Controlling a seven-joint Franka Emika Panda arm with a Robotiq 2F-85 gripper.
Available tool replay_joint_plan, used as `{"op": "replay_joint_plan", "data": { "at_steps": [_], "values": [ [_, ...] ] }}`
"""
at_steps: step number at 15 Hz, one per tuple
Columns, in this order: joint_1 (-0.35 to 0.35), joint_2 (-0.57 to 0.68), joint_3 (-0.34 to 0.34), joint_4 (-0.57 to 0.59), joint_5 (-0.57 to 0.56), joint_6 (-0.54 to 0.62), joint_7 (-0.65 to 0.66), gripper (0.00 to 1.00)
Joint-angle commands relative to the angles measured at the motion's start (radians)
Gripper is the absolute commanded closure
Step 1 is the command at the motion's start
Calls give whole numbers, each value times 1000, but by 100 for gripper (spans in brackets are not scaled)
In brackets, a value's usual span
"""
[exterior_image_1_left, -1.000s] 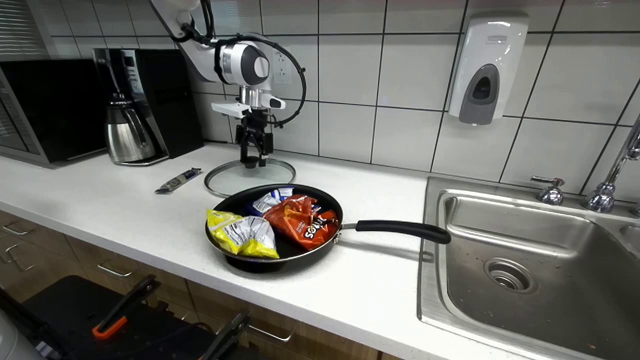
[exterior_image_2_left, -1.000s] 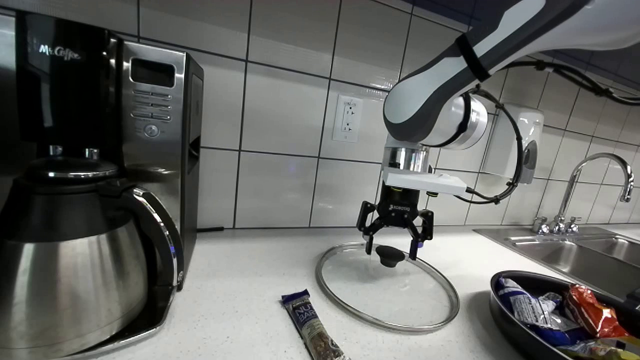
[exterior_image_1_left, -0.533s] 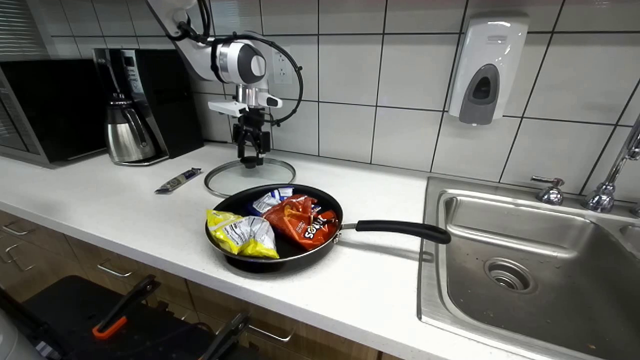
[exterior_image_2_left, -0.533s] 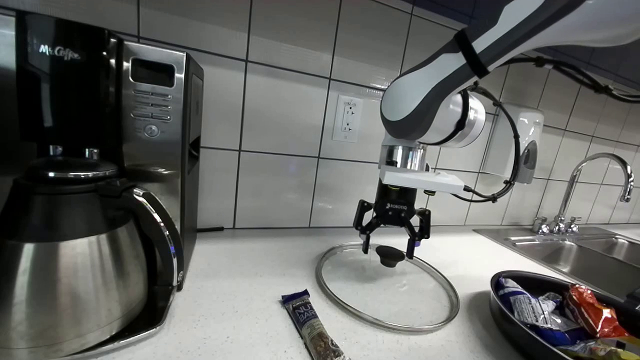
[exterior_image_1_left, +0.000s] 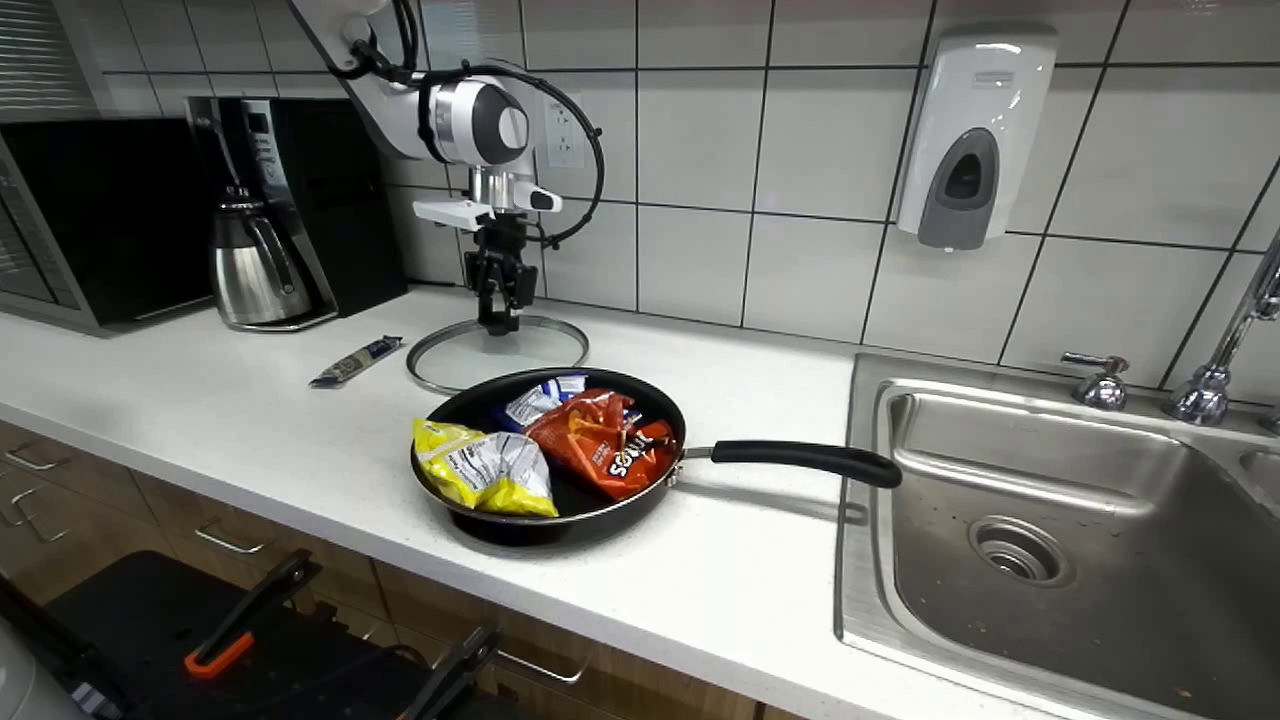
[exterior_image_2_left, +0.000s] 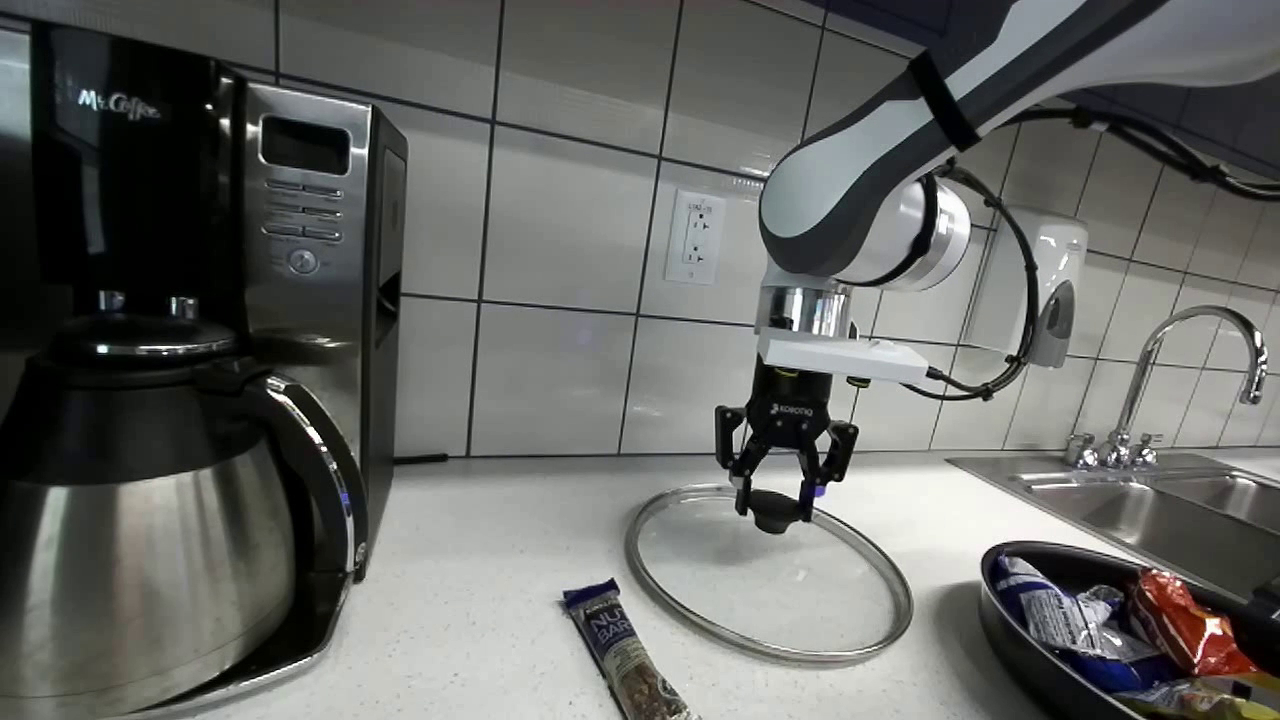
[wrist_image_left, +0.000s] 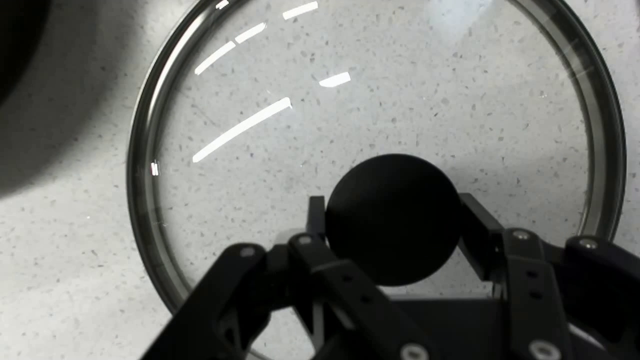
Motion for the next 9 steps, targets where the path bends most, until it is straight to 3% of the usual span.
{"op": "replay_joint_plan", "data": {
  "at_steps": [1, 9],
  "values": [
    [6, -41, -6, -30, -23, -25, 16, 61],
    [-2, -85, -5, -53, -16, -10, 3, 61]
  ]
}}
